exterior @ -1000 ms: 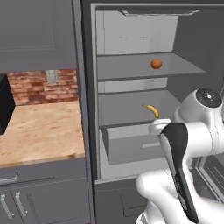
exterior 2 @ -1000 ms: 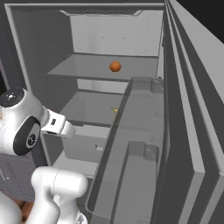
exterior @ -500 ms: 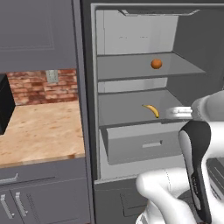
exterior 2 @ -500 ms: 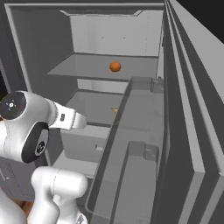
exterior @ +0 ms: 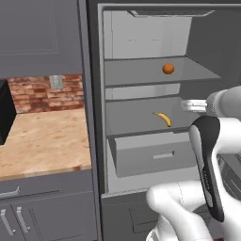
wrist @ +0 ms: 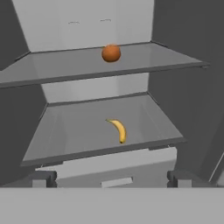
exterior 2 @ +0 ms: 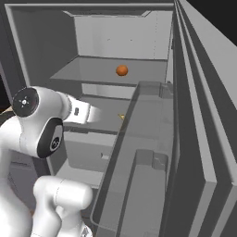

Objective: Retrieve the tangerine and banana from the fridge and place them into the bowl on the dining table.

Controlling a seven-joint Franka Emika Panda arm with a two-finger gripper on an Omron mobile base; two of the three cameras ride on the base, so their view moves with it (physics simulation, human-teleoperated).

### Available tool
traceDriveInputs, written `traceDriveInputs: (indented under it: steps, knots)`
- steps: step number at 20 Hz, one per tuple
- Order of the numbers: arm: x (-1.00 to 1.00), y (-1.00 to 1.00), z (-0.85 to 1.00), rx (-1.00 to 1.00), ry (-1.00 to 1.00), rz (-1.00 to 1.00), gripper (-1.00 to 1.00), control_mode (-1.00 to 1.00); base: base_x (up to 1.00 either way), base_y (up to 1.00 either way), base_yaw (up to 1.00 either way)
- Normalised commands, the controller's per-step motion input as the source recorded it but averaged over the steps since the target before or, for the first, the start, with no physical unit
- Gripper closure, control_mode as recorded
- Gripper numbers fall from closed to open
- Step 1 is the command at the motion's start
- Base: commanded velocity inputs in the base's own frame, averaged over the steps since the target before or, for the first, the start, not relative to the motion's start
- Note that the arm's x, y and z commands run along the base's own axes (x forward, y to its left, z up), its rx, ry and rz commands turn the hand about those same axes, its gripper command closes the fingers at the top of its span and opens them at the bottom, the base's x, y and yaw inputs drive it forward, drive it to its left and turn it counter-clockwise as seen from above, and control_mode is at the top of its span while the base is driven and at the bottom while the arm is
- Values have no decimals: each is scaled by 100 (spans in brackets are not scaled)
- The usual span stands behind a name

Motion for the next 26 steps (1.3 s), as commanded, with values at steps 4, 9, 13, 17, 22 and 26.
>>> traceDriveInputs:
  steps: [4, 9, 13, 17, 22, 26]
  knots:
    - [33, 4, 46, 0, 0, 0, -100, -100, 0, 0, 0]
    - [29, 1, 46, 0, 0, 0, -100, -100, 0, 0, 0]
    - [22, 0, 48, 0, 0, 0, -100, -100, 0, 0, 0]
    - [34, 0, 23, 0, 1, -1, -100, -100, 0, 0, 0]
    - [42, 0, 1, 0, 9, 0, -100, -100, 0, 0, 0]
    - [42, 0, -6, 0, 2, 0, -100, -100, 0, 0, 0]
